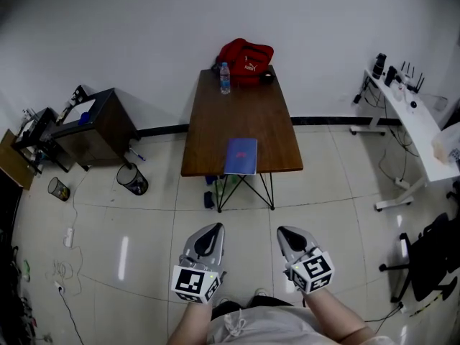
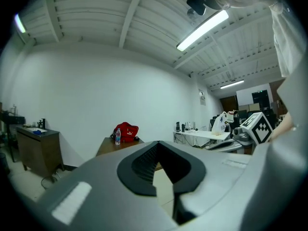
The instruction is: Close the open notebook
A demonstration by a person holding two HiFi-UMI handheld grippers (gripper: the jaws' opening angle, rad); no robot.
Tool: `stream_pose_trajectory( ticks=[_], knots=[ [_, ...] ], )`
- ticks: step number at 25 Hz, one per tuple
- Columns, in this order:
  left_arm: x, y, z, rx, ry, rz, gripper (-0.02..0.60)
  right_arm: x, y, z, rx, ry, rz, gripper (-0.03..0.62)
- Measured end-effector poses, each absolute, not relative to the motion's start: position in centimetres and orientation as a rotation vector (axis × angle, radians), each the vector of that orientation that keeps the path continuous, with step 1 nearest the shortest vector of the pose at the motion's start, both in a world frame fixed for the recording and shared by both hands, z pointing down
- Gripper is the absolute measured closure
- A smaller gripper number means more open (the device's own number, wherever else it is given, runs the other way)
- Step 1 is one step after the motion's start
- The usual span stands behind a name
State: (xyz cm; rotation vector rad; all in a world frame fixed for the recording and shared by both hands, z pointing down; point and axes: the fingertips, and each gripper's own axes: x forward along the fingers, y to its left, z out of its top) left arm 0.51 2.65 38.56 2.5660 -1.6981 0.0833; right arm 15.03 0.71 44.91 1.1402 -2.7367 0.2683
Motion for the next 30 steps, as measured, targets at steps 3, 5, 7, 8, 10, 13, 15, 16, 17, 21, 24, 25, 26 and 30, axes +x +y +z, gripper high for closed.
stream_pose_trajectory(
  ticks=[3,5,7,8,10,13,15,16,17,21,24,25,26,30],
  knots=[
    [-0.4,3.5,38.2,2.585,-1.666,0.064,0.575,13.9,1.8,44.3,1.142,-2.743,0.241,0.588],
    [-0.8,4.4,37.9,2.605,-1.634,0.061,0.575,13.3,2.7,43.9,1.163,-2.743,0.234,0.588],
    [-1.8,5.5,37.4,2.621,-1.613,0.058,0.575,12.2,3.9,43.5,1.180,-2.747,0.223,0.588],
    [-2.5,6.2,37.1,2.628,-1.607,0.057,0.575,11.5,4.5,43.3,1.185,-2.747,0.210,0.588],
    [-4.0,7.3,37.0,2.636,-1.596,0.057,0.575,10.2,5.6,42.9,1.202,-2.744,0.183,0.588],
    [-6.1,8.9,36.8,2.642,-1.590,0.046,0.575,9.1,7.1,42.7,1.245,-2.735,0.183,0.588],
    [-7.1,9.6,36.8,2.646,-1.588,0.035,0.575,8.4,7.9,42.5,1.262,-2.730,0.192,0.588],
    [-7.5,10.0,36.8,2.647,-1.581,0.031,0.575,8.1,8.3,42.4,1.265,-2.727,0.185,0.588],
    [-8.0,10.3,36.9,2.646,-1.574,0.028,0.575,7.7,8.7,42.2,1.264,-2.725,0.171,0.588],
    [-9.6,11.1,36.6,2.634,-1.576,-0.004,0.575,6.6,9.7,41.1,1.257,-2.723,0.105,0.588],
    [-10.0,11.2,36.4,2.639,-1.570,-0.021,0.575,6.2,10.0,40.3,1.274,-2.724,0.074,0.588],
    [-10.0,11.2,36.4,2.640,-1.566,-0.022,0.575,6.1,10.0,40.0,1.279,-2.724,0.062,0.588],
    [-10.0,11.3,36.5,2.641,-1.563,-0.021,0.575,5.9,10.1,39.8,1.281,-2.725,0.050,0.589],
    [-9.9,11.6,36.0,2.657,-1.563,-0.037,0.575,5.4,10.5,38.8,1.278,-2.733,0.025,0.589]
  ],
)
